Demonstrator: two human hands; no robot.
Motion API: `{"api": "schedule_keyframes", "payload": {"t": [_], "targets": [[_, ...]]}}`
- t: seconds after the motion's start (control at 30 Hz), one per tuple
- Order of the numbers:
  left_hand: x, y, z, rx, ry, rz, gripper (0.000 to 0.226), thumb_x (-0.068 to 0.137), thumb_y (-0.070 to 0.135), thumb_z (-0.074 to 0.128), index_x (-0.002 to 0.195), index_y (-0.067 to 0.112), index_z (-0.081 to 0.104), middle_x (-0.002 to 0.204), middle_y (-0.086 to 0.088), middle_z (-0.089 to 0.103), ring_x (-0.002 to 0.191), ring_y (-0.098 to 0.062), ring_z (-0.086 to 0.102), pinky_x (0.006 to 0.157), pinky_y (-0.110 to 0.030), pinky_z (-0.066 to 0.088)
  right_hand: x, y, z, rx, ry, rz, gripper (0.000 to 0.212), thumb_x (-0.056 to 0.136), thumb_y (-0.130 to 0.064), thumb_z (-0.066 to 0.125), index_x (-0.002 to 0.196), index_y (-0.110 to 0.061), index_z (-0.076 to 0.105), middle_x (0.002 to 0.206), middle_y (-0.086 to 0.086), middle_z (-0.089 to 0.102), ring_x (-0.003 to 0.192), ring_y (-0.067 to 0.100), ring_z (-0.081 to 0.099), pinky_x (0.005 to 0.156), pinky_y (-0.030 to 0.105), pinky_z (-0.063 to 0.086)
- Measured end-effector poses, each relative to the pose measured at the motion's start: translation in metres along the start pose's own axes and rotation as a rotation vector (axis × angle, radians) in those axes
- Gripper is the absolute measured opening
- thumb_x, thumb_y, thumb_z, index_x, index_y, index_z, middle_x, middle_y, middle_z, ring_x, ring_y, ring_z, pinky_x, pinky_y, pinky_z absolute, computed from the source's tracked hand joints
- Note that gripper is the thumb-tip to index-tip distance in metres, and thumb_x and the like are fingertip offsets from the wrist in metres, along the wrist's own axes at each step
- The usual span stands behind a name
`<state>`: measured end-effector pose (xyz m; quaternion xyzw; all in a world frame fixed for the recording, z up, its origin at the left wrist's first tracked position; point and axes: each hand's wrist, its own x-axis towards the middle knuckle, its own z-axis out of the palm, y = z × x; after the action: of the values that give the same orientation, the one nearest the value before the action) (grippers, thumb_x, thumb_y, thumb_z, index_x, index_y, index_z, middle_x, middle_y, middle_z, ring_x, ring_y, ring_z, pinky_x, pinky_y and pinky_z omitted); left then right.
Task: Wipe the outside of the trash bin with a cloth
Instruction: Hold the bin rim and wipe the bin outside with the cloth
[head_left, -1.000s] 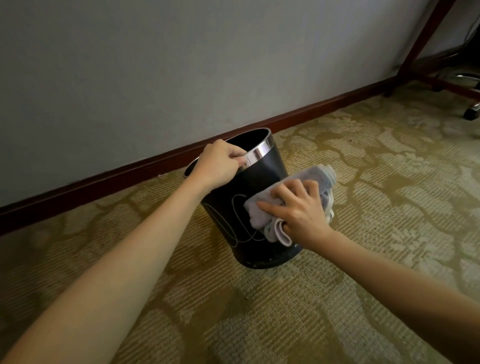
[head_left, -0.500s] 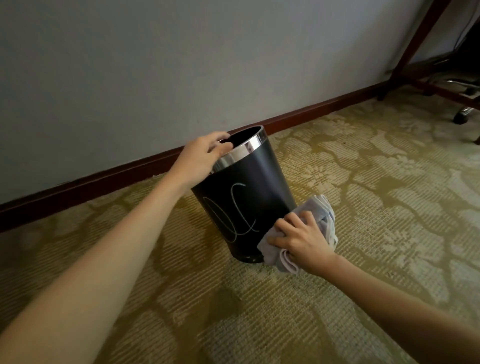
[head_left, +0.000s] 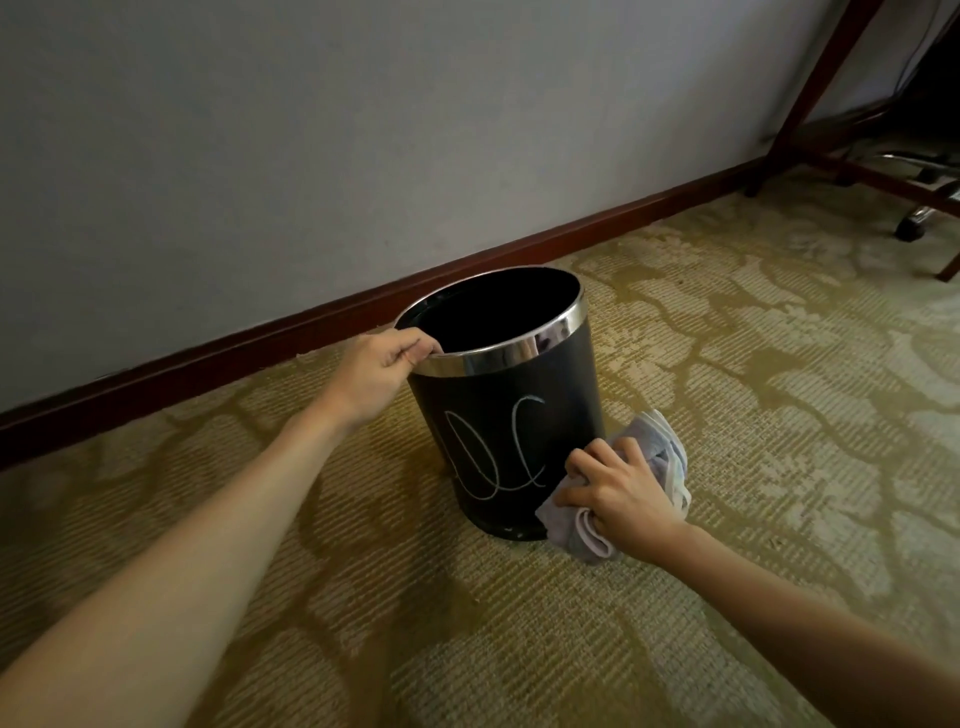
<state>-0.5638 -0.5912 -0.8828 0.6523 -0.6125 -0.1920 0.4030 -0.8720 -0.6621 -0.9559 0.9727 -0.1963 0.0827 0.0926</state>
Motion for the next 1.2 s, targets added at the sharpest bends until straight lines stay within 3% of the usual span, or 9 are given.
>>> {"api": "schedule_keyframes", "payload": {"t": [0.1,0.3,0.5,0.63,0.8,0.97,1.1,1.2], "targets": [[-0.002,0.003,0.001,0.042,-0.004,0.052,0.022,0.098,0.026,0.046,0.103,0.026,0.068,0.094,0.016,0.064,0.095,-0.003,0.057,0.083,-0.026,0.044,-0.003,0.005,0.001,0.011,0.004,0.035,0.032,0.055,-0.011,0.077,0.079,-0.032,0.074,0.089,-0.001,0.058,0.080,0.023,0.053,0.067,0.040,0.042],[-0.002,0.000,-0.003,0.107,-0.086,0.084,0.026,0.095,0.009,0.050,0.115,0.018,0.065,0.106,0.008,0.063,0.106,-0.010,0.055,0.090,-0.027,0.043,-0.003,0.007,0.005,0.012,0.029,0.042,0.030,0.054,-0.012,0.079,0.077,-0.031,0.073,0.089,-0.001,0.058,0.082,0.022,0.052,0.066,0.041,0.042],[0.001,0.000,-0.006,0.110,-0.071,0.061,0.035,0.090,-0.008,0.050,0.095,0.022,0.068,0.090,0.011,0.061,0.091,-0.001,0.056,0.078,-0.016,0.041,0.000,0.010,0.005,0.008,0.043,0.034,0.029,0.057,-0.009,0.076,0.078,-0.030,0.073,0.089,0.000,0.058,0.082,0.025,0.055,0.068,0.042,0.042],[0.001,0.001,-0.004,0.129,-0.059,0.043,0.032,0.089,-0.008,0.048,0.088,0.017,0.067,0.087,0.000,0.060,0.088,-0.013,0.056,0.078,-0.030,0.044,0.000,0.013,0.006,0.002,0.032,0.030,0.029,0.058,-0.010,0.076,0.078,-0.030,0.073,0.090,0.000,0.058,0.082,0.025,0.055,0.069,0.042,0.041],[0.005,0.014,-0.003,0.132,-0.053,-0.001,0.027,0.092,-0.001,0.048,0.086,0.021,0.064,0.086,0.001,0.057,0.085,-0.011,0.053,0.072,-0.027,0.039,0.000,0.017,0.001,-0.004,0.040,0.054,0.031,0.057,-0.009,0.075,0.079,-0.030,0.073,0.091,0.001,0.058,0.082,0.024,0.052,0.068,0.041,0.040],[0.016,0.031,-0.024,0.154,-0.074,-0.010,0.034,0.092,0.005,0.051,0.072,0.030,0.063,0.076,0.011,0.061,0.078,-0.005,0.056,0.066,-0.025,0.040,-0.003,-0.002,0.001,0.130,0.063,0.049,0.038,0.071,-0.017,0.046,0.091,-0.033,0.072,0.091,-0.001,0.056,0.083,0.020,0.043,0.069,0.038,0.035],[0.016,0.027,-0.048,0.190,-0.050,-0.088,0.043,0.092,0.006,0.051,0.069,0.041,0.063,0.071,0.009,0.061,0.075,-0.010,0.057,0.068,-0.030,0.042,0.010,-0.031,0.005,0.265,0.052,0.002,0.036,0.072,-0.010,0.063,0.098,-0.034,0.072,0.092,0.000,0.054,0.083,0.022,0.047,0.071,0.037,0.035],[0.009,0.017,-0.063,0.168,0.027,-0.161,0.038,0.092,0.007,0.051,0.073,0.036,0.067,0.076,0.004,0.066,0.081,-0.017,0.061,0.076,-0.035,0.047,0.025,-0.045,0.007,0.345,0.065,0.069,0.043,0.068,-0.003,0.071,0.097,-0.033,0.073,0.090,0.000,0.054,0.081,0.024,0.050,0.066,0.037,0.034]]}}
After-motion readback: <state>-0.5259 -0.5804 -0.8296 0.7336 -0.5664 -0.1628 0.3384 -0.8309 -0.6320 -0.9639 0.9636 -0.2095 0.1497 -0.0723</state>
